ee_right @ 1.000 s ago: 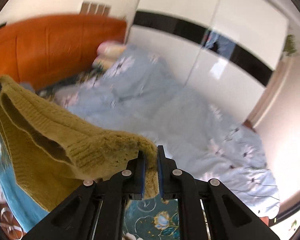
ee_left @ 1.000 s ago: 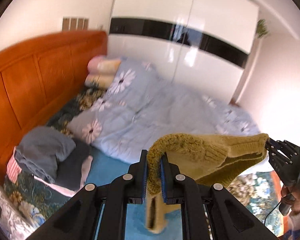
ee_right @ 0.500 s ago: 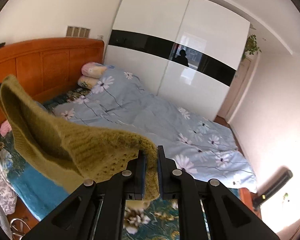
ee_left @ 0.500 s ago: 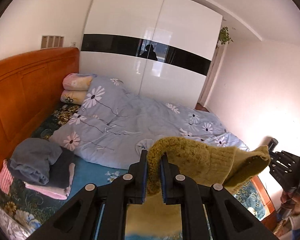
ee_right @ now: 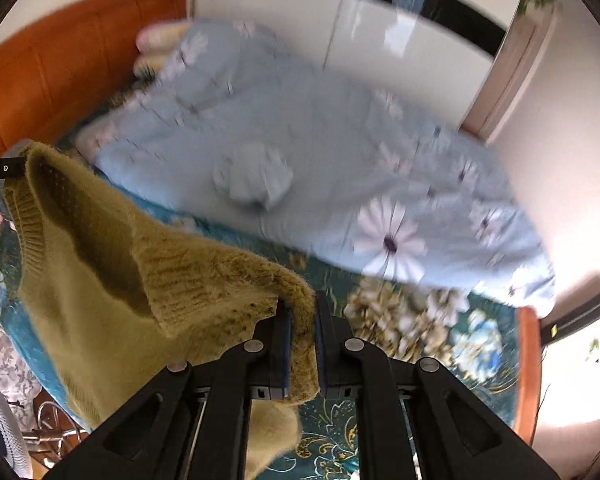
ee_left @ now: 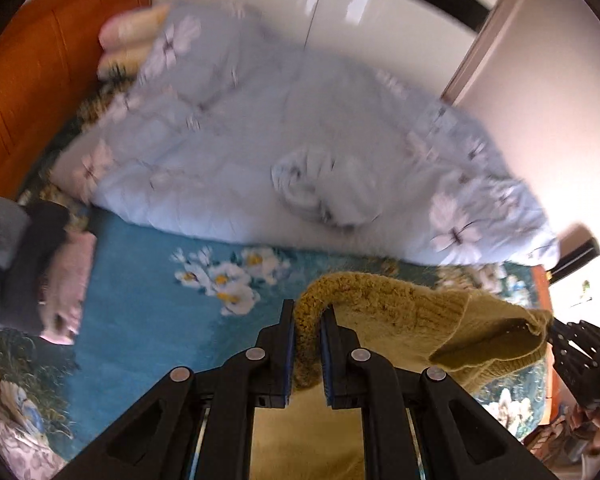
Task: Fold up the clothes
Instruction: 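Lift the vest with both grippers and shake it out in the air, then lay the vest flat on the teal blanket and open both grippers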
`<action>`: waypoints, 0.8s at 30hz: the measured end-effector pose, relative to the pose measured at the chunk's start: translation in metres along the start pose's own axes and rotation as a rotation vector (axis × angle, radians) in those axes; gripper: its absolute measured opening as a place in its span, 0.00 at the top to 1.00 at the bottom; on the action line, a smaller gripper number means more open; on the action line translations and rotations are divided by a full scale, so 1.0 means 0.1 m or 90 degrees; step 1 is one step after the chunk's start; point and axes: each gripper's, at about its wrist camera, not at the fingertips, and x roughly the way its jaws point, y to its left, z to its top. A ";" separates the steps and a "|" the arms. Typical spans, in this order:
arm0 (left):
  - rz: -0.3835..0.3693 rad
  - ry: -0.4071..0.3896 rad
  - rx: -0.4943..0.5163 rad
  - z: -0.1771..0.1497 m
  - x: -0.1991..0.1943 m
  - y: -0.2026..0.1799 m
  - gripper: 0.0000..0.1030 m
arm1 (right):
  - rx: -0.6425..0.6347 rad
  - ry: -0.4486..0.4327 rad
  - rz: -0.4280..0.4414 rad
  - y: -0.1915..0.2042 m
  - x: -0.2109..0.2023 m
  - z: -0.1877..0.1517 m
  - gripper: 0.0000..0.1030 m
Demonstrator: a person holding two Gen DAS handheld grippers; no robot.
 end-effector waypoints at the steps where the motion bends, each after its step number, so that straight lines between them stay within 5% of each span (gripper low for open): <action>1: 0.007 0.022 -0.003 0.05 0.22 -0.05 0.89 | 0.007 0.023 0.009 -0.08 0.22 0.01 0.90; 8: 0.042 0.111 -0.029 0.36 1.29 -0.05 0.89 | 0.038 0.151 0.053 -0.47 1.41 0.00 0.90; 24: 0.114 0.232 0.024 0.89 2.98 0.16 0.85 | 0.038 0.273 0.076 -0.60 3.04 0.39 0.90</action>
